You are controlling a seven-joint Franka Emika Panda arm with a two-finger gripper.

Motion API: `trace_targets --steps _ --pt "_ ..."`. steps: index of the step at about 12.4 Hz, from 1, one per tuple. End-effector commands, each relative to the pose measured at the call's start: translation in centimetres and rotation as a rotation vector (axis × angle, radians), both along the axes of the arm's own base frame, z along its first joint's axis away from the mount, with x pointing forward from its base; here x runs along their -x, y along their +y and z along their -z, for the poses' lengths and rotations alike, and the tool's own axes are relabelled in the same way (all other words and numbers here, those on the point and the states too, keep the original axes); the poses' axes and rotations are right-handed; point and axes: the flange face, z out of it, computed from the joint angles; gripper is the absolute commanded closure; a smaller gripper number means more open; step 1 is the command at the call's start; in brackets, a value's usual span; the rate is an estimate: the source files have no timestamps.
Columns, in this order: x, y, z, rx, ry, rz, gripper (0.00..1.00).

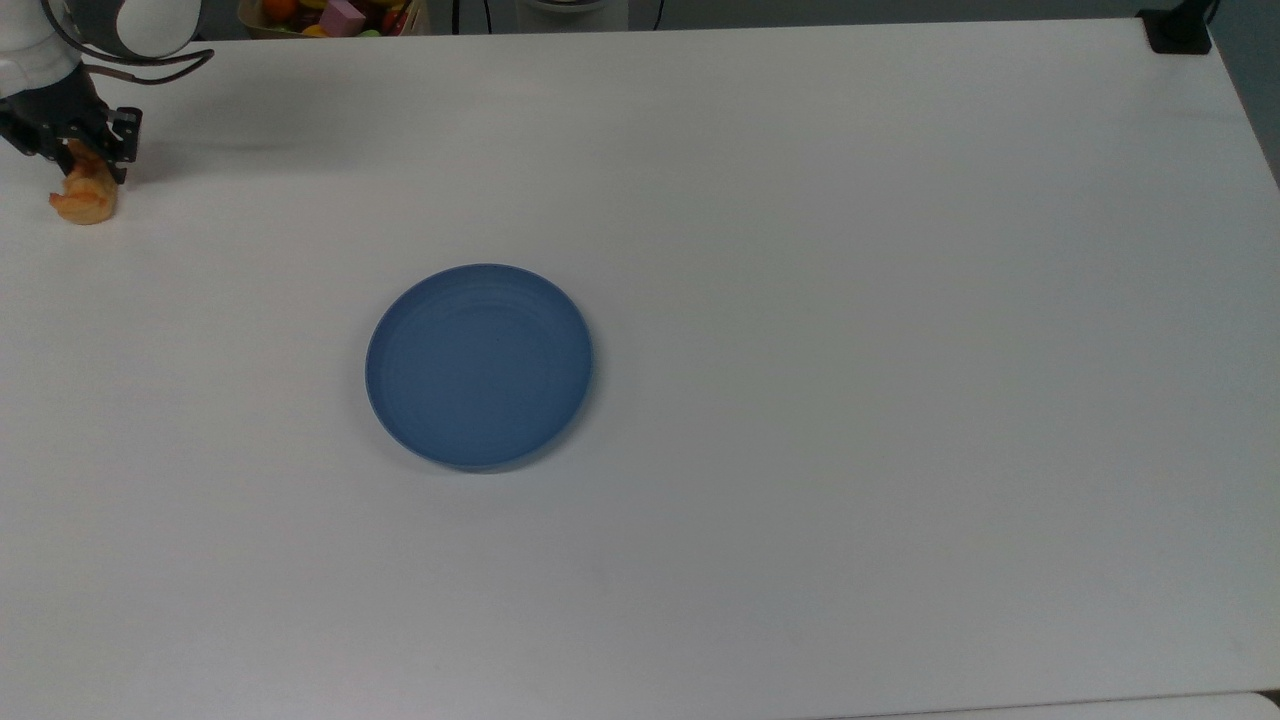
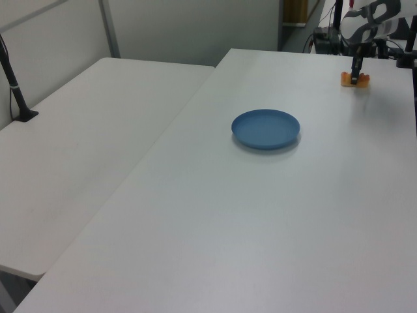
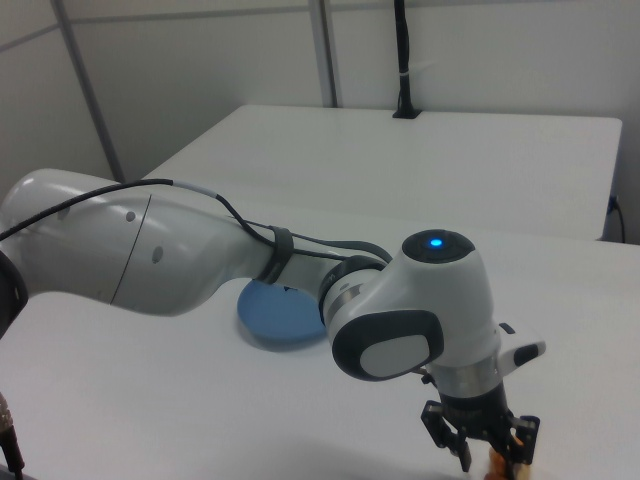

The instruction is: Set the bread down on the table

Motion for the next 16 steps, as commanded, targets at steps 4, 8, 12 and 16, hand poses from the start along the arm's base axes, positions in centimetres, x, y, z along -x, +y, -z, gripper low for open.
trace_targets --steps 4,8,12,16 --pt "0.3 0.5 -4.0 -0.004 -0.08 0.03 0.0" --pt "0.5 2.4 -8.2 -0.082 -0.123 0.085 0.0" --pt "-2.6 15.1 -21.9 -0.12 -0.011 0.166 0.0" --pt "-2.4 26.6 -28.3 -0.171 0.041 0.096 0.0"
